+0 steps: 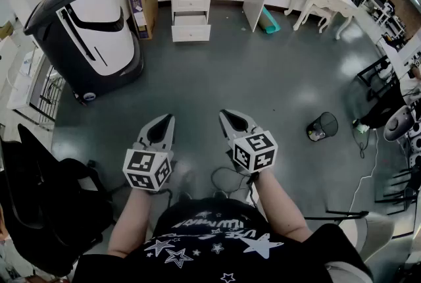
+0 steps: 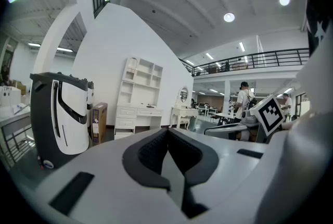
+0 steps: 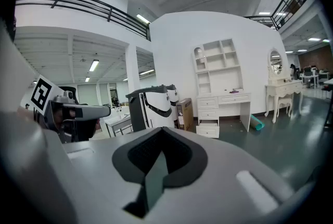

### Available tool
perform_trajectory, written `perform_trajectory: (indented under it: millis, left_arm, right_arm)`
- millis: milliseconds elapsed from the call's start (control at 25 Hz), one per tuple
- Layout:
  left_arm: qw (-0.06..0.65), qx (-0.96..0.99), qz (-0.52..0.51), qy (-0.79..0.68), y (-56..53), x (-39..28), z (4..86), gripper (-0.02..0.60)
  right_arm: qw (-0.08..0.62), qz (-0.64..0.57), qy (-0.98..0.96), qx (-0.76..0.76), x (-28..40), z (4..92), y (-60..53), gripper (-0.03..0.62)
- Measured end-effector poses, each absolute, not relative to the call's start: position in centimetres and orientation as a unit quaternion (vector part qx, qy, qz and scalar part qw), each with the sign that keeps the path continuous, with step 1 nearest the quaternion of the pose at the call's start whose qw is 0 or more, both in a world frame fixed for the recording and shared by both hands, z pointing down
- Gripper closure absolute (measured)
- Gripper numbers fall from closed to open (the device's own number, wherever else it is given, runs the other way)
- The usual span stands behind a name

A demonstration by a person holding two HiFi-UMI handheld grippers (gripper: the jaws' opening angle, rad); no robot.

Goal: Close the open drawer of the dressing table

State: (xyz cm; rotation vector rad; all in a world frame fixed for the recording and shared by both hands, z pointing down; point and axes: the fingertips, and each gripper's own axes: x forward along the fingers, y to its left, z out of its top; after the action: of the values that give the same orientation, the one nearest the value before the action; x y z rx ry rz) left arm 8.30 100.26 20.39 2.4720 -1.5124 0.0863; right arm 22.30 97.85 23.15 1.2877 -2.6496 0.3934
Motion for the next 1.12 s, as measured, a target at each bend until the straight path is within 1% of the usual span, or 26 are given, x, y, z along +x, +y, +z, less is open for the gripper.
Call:
perform_trajectory:
  millis: [480, 600, 760, 960, 1120]
  left_arm:
    - [0.127, 0.845, 0.027, -0.518, 100.9, 5.5, 21.1, 0.572]
    - [0.131, 0.845, 0.031, -0.518, 101.3, 4.0, 21.9, 0.572]
    - [0.153, 0.843, 0.03, -0.515, 101.4, 2.0, 23.8, 0.572]
    - [0.179, 0.837, 0.028, -0.517, 101.0, 0.8, 25.4, 0.572]
    - [0.193, 0.834, 0.032, -0.517, 99.2, 0.6, 27.0, 0.572]
  right_arm:
    - [0.083, 0.129, -0.896, 0.416, 18.9, 23.4, 98.5, 0.592]
    - [0.063, 0.135, -0.89, 0.432, 18.1, 23.7, 98.6, 0.592]
    - [0.036, 0.158, -0.876, 0.454, 17.8, 25.0, 99.2, 0.591]
    - [0.076, 0.165, -0.862, 0.473, 18.8, 26.7, 98.8, 0.591]
    - [0.067, 0.177, -0.855, 0.483, 19.2, 27.6, 95.9, 0.591]
